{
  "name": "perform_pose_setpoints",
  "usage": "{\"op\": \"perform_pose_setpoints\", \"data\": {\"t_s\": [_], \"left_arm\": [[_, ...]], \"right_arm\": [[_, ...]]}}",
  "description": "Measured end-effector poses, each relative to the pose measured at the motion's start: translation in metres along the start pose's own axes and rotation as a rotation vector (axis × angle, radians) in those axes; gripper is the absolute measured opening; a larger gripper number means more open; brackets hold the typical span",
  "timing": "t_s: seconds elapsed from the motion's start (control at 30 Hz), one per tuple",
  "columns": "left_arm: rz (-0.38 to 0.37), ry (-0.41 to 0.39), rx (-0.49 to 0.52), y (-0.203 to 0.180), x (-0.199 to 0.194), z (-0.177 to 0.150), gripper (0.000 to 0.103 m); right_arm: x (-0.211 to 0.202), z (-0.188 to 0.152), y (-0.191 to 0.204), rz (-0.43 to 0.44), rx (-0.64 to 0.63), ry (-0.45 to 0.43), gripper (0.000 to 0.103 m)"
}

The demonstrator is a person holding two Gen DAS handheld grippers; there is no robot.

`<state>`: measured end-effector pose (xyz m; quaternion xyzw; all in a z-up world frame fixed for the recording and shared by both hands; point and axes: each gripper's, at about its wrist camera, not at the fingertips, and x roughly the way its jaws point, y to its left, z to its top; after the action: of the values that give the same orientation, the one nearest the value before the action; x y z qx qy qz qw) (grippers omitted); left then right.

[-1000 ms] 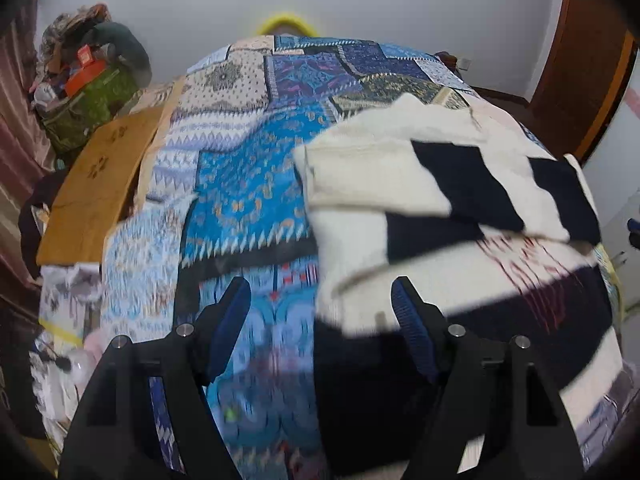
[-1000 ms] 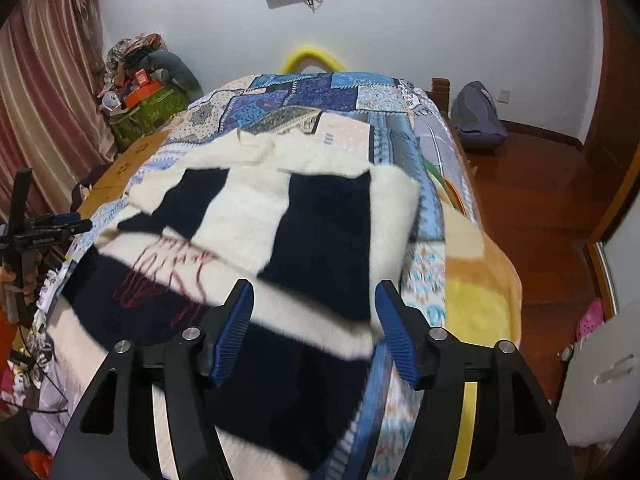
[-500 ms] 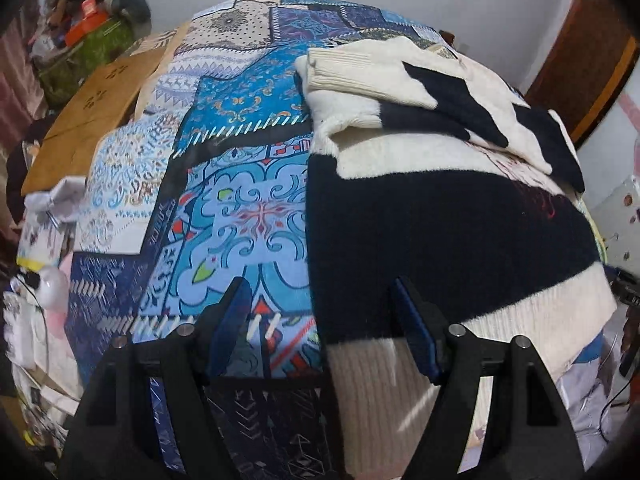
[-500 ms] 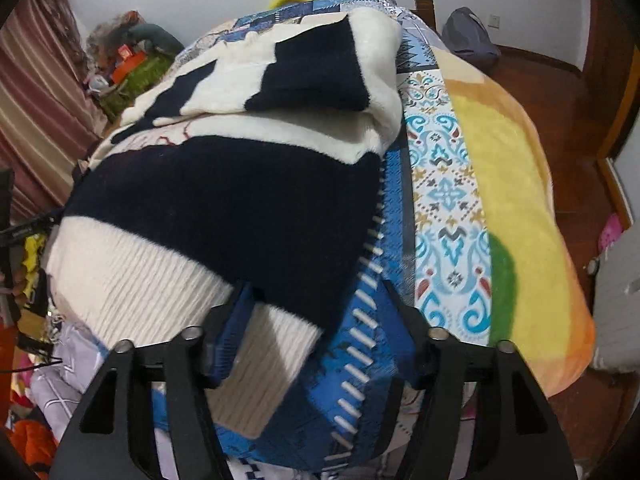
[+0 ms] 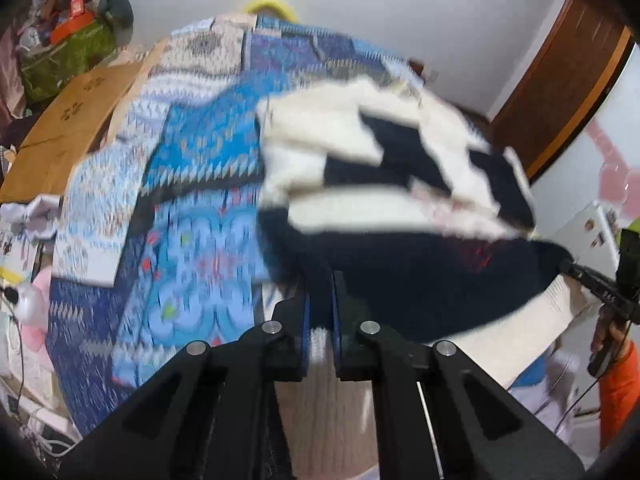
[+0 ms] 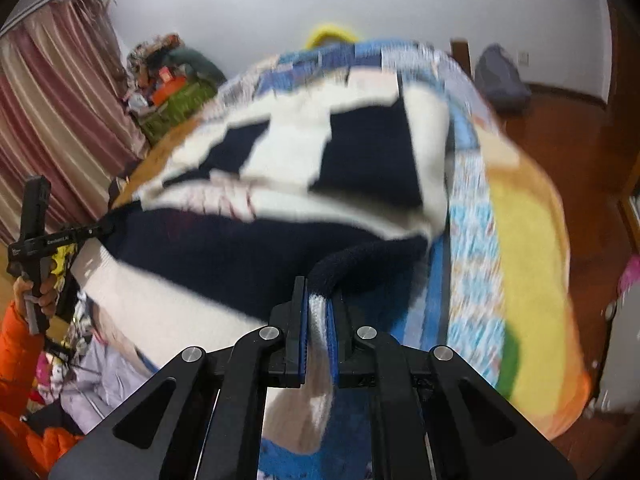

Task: Fold small clothes
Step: 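Grasp the sweater hem with both grippers to begin folding it up, then lift the hem with both grippers and fold it over toward the collar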

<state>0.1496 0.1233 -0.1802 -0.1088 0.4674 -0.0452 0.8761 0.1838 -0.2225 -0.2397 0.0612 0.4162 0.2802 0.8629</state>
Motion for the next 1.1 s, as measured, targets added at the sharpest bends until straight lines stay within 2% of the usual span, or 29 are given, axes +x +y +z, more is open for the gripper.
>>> {"op": "perform_pose_setpoints", "data": {"t_s": [0.13,0.23,0.33,0.47,0.63,0.73,0.8,0.9,1.0,1.07,1.1], "left_arm": [[-0.04,-0.067,-0.009,-0.003,-0.009,0.046,0.008],[-0.059,-0.089,-0.019,-0.002,-0.003,0.079,0.008],[-0.02,-0.102,-0.033,0.003,0.015,0.114,0.008],[0.017,-0.073,-0.08,0.02,0.058,0.151,0.008],[0.063,0.029,-0.144,0.052,0.129,0.17,0.008],[0.035,0.081,-0.191,0.069,0.158,0.17,0.009],[0.024,0.087,-0.201,0.077,0.166,0.172,0.014],[0.128,0.05,-0.157,0.08,0.158,0.181,0.015],[0.173,0.023,-0.143,0.087,0.144,0.185,0.015],[0.179,0.006,-0.137,0.089,0.132,0.184,0.016],[0.183,-0.001,-0.13,0.089,0.127,0.183,0.021]], "right_arm": [[-0.005,0.037,0.002,-0.02,-0.034,-0.053,0.007],[-0.001,0.07,0.004,-0.052,-0.072,-0.096,0.007],[0.009,0.1,-0.002,-0.076,-0.083,-0.117,0.007],[0.038,0.131,-0.016,-0.117,-0.093,-0.105,0.007],[0.094,0.162,-0.046,-0.155,-0.057,-0.04,0.007],[0.118,0.171,-0.067,-0.156,-0.022,0.012,0.007],[0.124,0.173,-0.079,-0.128,0.012,0.031,0.007],[0.115,0.175,-0.085,-0.077,0.042,0.022,0.007],[0.1,0.177,-0.083,-0.079,0.04,0.018,0.013],[0.092,0.179,-0.08,-0.089,0.044,0.007,0.023],[0.084,0.18,-0.078,-0.118,0.045,-0.015,0.04]]}}
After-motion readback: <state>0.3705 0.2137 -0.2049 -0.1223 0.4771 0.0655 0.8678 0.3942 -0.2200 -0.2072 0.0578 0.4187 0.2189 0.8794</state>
